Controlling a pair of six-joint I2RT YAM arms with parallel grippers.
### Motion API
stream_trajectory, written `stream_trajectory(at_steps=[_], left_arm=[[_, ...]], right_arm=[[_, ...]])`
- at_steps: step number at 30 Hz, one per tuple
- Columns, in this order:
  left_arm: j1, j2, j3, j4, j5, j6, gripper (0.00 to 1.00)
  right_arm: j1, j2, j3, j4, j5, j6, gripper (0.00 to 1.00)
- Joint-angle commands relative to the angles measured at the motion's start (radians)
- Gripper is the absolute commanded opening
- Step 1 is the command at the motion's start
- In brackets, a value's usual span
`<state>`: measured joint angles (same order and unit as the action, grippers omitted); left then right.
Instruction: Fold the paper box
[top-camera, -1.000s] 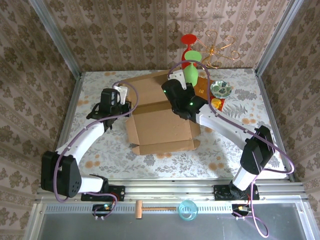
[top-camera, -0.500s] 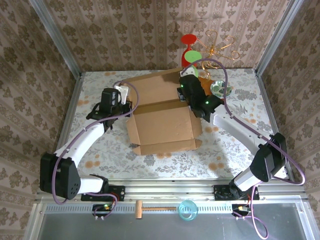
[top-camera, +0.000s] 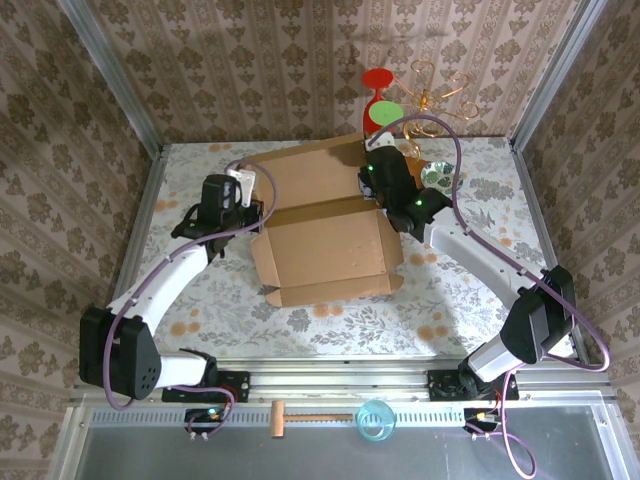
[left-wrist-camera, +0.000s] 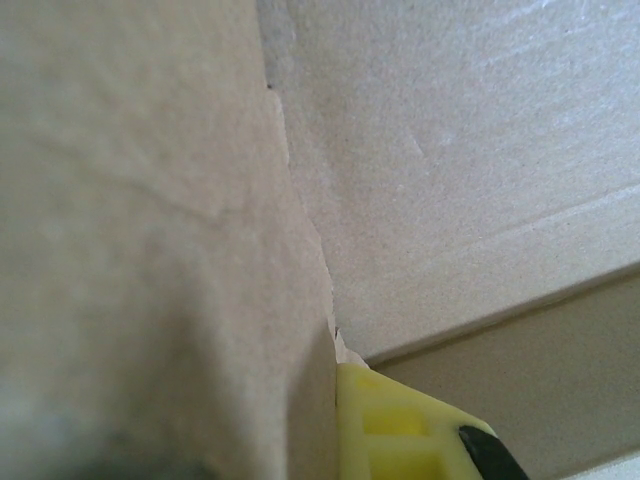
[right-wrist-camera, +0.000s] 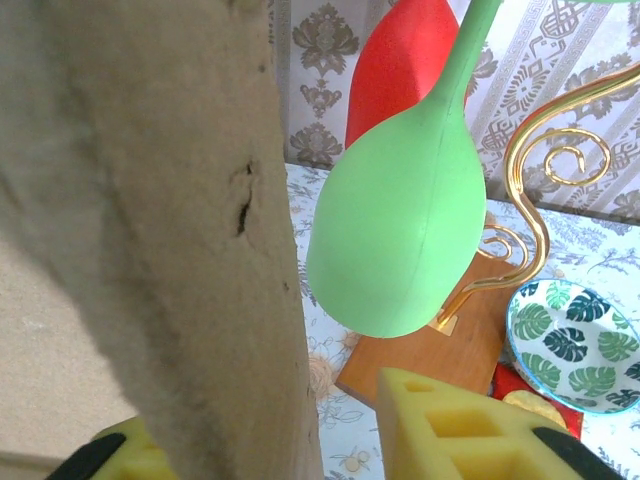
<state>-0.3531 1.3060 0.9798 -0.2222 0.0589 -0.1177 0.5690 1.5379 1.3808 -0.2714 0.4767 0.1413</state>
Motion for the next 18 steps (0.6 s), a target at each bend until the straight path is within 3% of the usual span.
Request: stream_trajectory(at_steps=[1,6,10,16,18], left_arm=[[-0.009,-0.011,0.037,-0.02,0.002,0.009,0.0],[-0.009,-0.011,0.038,-0.022,0.002,0.011,0.0],[-0.009,-0.012,0.036,-0.025,0.003,0.012,0.0],[-0.012,-0.014,0.044,-0.028,-0.009,0.007,0.0],[-0.014,-0.014,0.052,-0.03,-0.018,0.0,0.0]], right_arm=[[-0.011,-0.004,0.037,0.028,0.054,0.006,0.35],[-0.019,0.012,0.058,0.027,0.077,0.007,0.4],[-0.029,0.02,0.07,0.029,0.076,0.011,0.38],[-0.028,0.022,0.074,0.022,0.084,0.006,0.0],[-0.027,0.015,0.061,0.02,0.093,0.006,0.0]])
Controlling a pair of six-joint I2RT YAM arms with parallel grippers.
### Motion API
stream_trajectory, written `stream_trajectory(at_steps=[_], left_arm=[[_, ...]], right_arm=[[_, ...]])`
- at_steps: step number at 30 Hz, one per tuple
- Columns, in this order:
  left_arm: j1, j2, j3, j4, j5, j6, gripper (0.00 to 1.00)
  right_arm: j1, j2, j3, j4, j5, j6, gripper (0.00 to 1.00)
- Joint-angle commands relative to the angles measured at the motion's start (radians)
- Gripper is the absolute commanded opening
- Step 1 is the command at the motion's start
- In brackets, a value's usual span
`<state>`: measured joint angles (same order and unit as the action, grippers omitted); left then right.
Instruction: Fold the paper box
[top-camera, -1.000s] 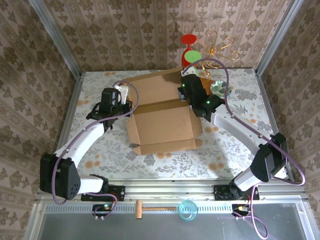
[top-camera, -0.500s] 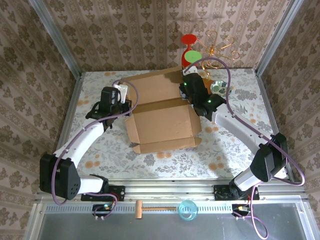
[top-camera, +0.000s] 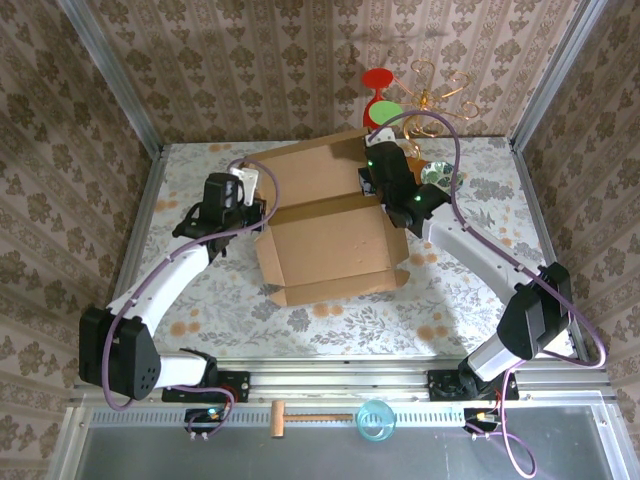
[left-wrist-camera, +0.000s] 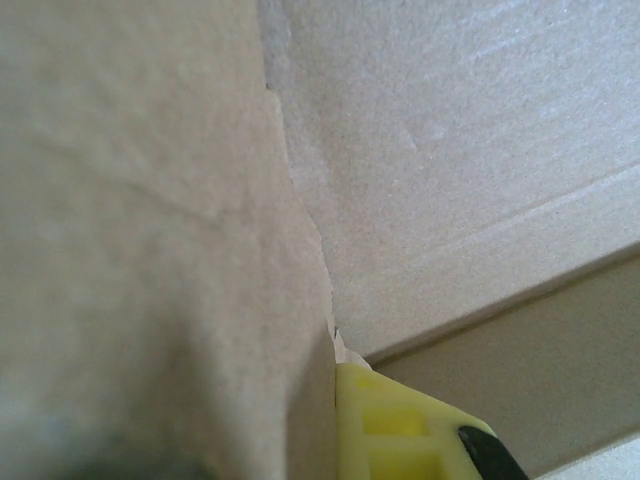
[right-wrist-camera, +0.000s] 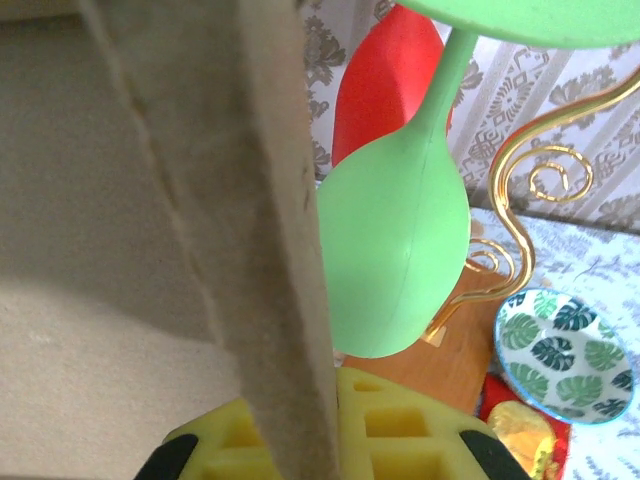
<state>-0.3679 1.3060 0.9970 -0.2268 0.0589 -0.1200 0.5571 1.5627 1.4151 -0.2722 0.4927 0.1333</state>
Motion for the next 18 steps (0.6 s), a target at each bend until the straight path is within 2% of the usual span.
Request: stream_trajectory(at_steps=[1,5,12,18], left_arm=[[-0.002,-0.014,0.037,-0.026,-0.021,-0.002,0.0],[-0.002,-0.017,0.03,-0.006,-0.015,-0.027,0.0],[0.034,-0.022,0.003,0.052,0.061,-0.043,0.25],[0.077,-0.021,-0.006,0.081,0.112,-0.019,0.39]], right_arm=[[-0.014,-0.013,0.021,0.018,0.084,0.015,0.0],[-0.005,-0.033,-0.005,0.02,0.066,0.011,0.0],[0.01,-0.059,-0.019,-0.001,0.017,-0.001,0.0],[0.015,-0.076,-0.028,-0.027,-0.023,0.007,0.0]])
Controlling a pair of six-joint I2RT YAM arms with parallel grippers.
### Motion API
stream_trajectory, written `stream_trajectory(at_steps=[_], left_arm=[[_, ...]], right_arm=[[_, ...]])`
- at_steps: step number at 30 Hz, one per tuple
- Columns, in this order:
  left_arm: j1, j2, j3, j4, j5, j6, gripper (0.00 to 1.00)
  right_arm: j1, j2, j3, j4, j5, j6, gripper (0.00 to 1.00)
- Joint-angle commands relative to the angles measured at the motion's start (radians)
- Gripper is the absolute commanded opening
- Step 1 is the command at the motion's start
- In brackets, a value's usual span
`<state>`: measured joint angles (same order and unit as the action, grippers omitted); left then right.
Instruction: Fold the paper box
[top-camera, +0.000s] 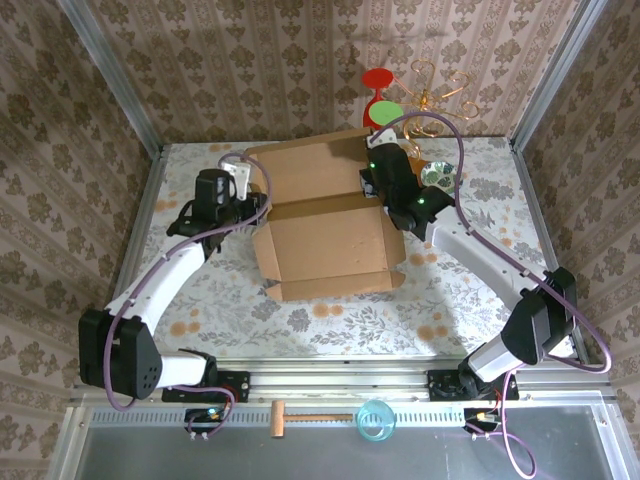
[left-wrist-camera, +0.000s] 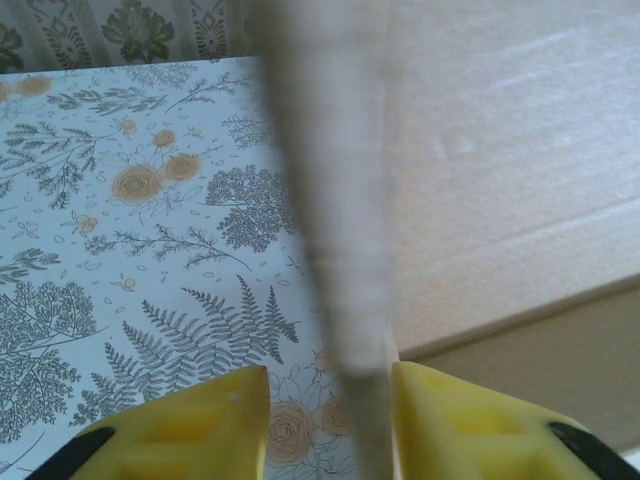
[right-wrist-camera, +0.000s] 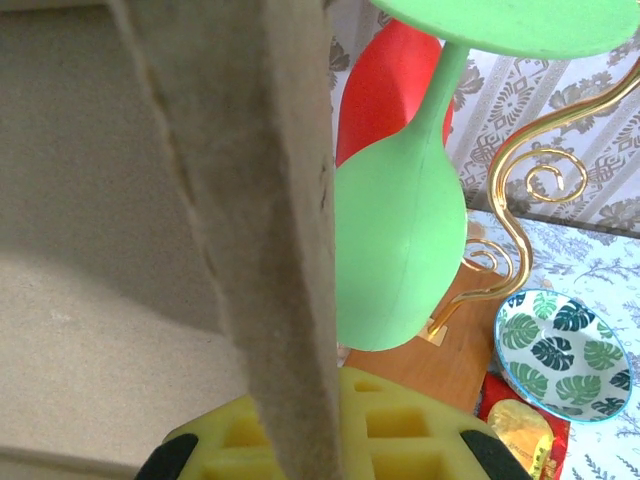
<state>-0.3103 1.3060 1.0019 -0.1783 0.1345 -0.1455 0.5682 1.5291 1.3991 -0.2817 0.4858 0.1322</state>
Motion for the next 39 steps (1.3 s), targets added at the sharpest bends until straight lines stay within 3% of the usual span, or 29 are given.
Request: stream_trajectory(at_steps=[1,14,16,18,21,25,31,36,39], left_arm=[[0.025,-0.019,-0.01,0.033,0.039,0.009,0.41],[0.048,-0.027,0.019,0.068,0.037,0.042,0.47],[0.05,-0.024,0.02,0.068,0.041,0.042,0.4],[0.051,-0.015,0.021,0.068,0.046,0.038,0.24],[0.048,-0.007,0.021,0.065,0.013,0.025,0.08],[0.041,0.004,0.024,0.05,-0.06,0.007,0.0],[-0.015,0.008,0.033,-0.014,-0.3,-0.043,0.0],[-0.041,-0.006,0.013,0.011,-0.311,-0.044,0.0],[-0.011,-0.03,-0.022,0.072,-0.216,-0.035,0.26]], right_arm=[[0.005,-0.043,-0.012,-0.02,-0.018,0.008,0.0],[0.015,-0.031,-0.005,-0.051,-0.026,0.013,0.0],[0.019,-0.031,-0.005,-0.052,-0.028,0.018,0.0],[0.023,-0.031,-0.001,-0.053,-0.029,0.021,0.0],[0.034,-0.03,0.004,-0.053,-0.031,0.02,0.0],[0.052,-0.03,0.01,-0.061,-0.009,0.023,0.0],[0.106,-0.026,0.024,-0.1,0.132,0.086,0.0],[0.119,-0.034,0.005,-0.084,0.119,0.102,0.0],[0.118,-0.039,0.0,-0.073,0.098,0.084,0.0]])
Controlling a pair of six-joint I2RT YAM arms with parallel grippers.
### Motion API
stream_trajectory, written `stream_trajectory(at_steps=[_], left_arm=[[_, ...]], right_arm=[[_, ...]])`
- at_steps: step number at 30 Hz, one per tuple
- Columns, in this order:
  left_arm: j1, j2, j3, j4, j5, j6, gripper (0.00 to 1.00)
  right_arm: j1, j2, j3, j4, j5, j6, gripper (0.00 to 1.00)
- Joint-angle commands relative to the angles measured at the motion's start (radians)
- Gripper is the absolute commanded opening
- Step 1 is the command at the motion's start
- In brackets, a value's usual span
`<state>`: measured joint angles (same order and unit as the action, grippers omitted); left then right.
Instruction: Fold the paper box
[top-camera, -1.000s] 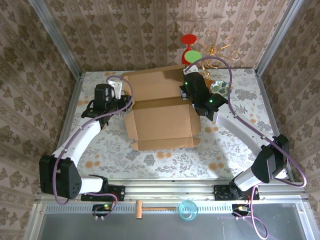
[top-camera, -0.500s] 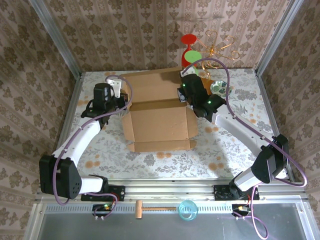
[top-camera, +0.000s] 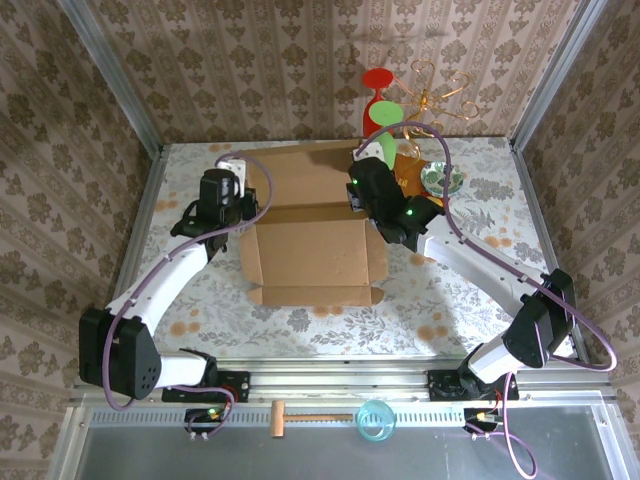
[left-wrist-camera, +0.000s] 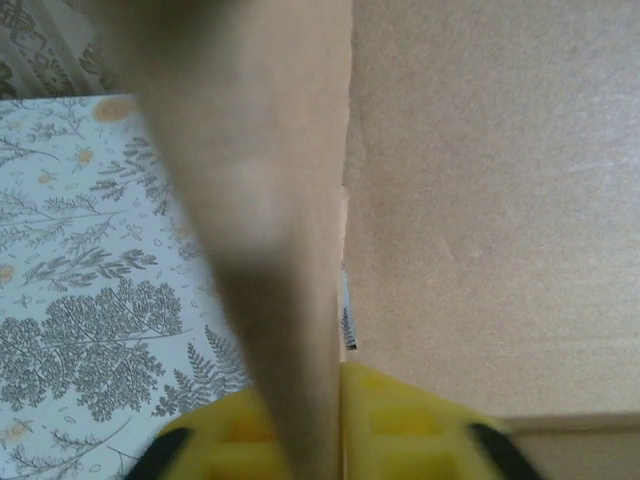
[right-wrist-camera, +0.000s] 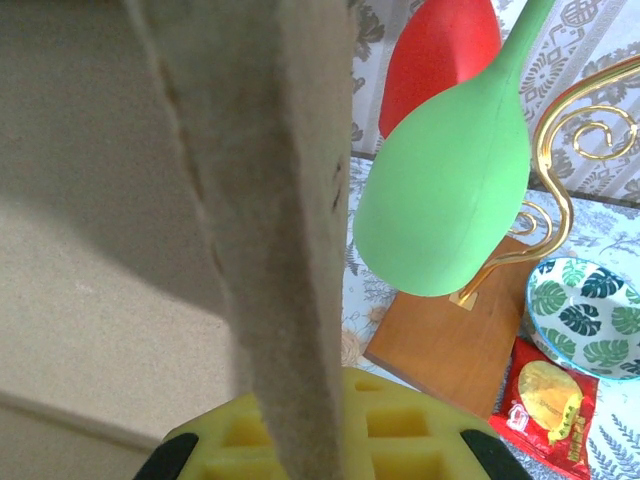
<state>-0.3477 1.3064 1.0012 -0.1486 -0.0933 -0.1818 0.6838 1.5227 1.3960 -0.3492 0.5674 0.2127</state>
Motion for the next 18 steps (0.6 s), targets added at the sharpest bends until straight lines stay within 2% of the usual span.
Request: stream_trajectory(at_steps=[1,4,8,13,15,16,18], left_arm=[[0.047,-0.034,-0.028,0.056,0.053,-0.002,0.32],[0.09,-0.037,-0.039,0.088,0.164,0.006,0.43],[0.122,-0.025,-0.03,0.112,0.282,0.018,0.46],[0.132,-0.021,-0.024,0.1,0.262,0.016,0.33],[0.135,-0.022,-0.023,0.096,0.243,0.012,0.13],[0.133,-0.02,-0.02,0.087,0.229,0.011,0.07],[0.128,-0.012,-0.004,0.038,0.145,0.006,0.0]], right_arm=[[0.001,-0.034,0.001,-0.004,0.012,0.001,0.0],[-0.001,-0.034,-0.003,-0.003,0.001,-0.001,0.0],[-0.003,-0.027,0.007,-0.008,-0.008,0.004,0.0],[-0.003,-0.021,0.02,-0.013,-0.017,-0.003,0.0],[-0.003,-0.025,0.018,-0.014,-0.018,-0.002,0.0],[-0.003,-0.025,0.015,-0.013,-0.017,-0.001,0.0],[-0.003,-0.027,0.016,-0.014,-0.014,0.001,0.0]])
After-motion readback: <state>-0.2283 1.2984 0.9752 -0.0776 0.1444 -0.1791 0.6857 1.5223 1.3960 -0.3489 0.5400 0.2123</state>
